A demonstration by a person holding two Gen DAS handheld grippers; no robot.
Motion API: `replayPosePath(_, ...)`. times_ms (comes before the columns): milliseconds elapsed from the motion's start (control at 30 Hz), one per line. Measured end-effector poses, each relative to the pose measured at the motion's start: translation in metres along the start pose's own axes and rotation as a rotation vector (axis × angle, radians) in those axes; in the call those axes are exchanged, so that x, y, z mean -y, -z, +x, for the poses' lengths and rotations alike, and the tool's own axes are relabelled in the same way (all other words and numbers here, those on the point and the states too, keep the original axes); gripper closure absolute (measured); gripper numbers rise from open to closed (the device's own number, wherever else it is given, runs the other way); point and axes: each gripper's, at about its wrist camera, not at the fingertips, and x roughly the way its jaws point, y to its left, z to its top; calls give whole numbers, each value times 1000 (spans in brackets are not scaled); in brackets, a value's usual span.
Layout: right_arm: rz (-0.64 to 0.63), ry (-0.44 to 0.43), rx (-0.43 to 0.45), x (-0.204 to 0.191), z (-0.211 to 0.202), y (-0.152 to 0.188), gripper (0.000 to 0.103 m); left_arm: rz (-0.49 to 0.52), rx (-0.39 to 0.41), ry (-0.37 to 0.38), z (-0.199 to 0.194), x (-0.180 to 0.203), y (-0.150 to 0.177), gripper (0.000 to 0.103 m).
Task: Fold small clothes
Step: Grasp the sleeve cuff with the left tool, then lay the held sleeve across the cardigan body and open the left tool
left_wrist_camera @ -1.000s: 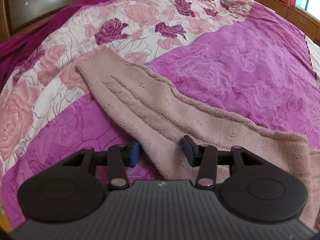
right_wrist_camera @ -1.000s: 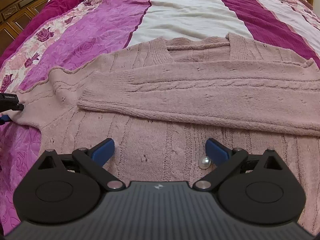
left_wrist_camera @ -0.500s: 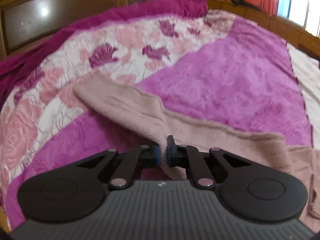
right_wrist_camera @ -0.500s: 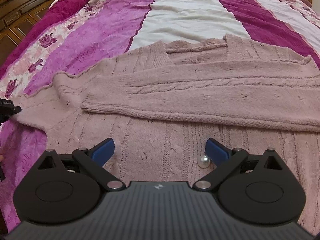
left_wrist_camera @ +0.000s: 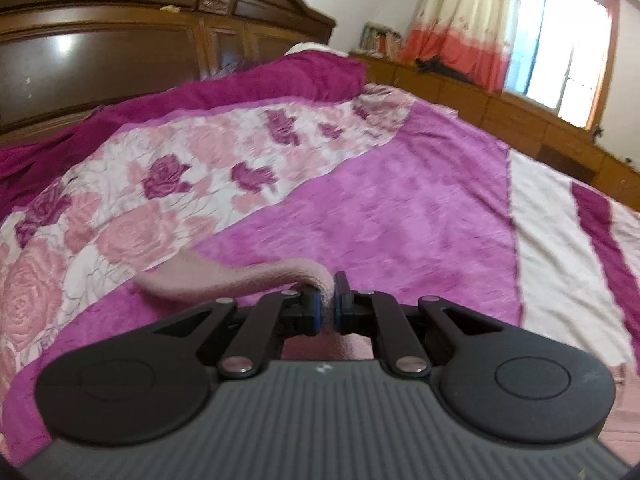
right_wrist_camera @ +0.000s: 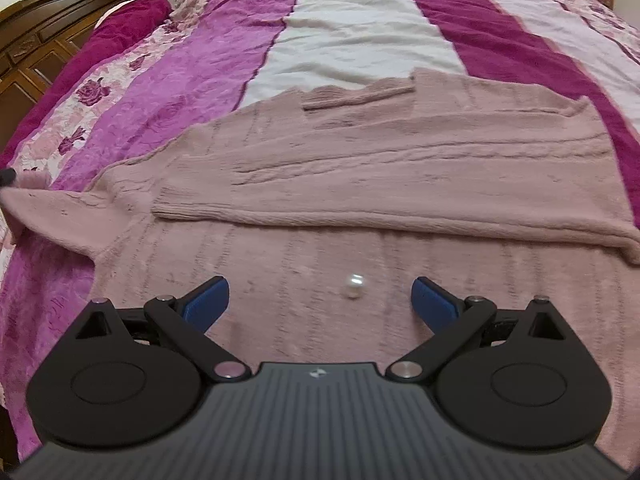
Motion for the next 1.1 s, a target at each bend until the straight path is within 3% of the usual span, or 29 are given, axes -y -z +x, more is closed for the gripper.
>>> replayPosePath(267, 24, 18, 3, 26, -13, 9, 2, 54, 12, 151, -29, 57, 8, 95)
replayPosePath(633, 67, 18, 11, 47, -21, 16, 2, 177, -58, 304, -48, 128, 60, 95)
replayPosePath(867, 86, 11, 12, 54, -22, 19, 2, 260, -133, 309, -46, 148, 105, 94)
replayPosePath(1100, 96, 8, 14, 56, -22, 20, 2, 289, -220, 324, -40, 146, 129, 92)
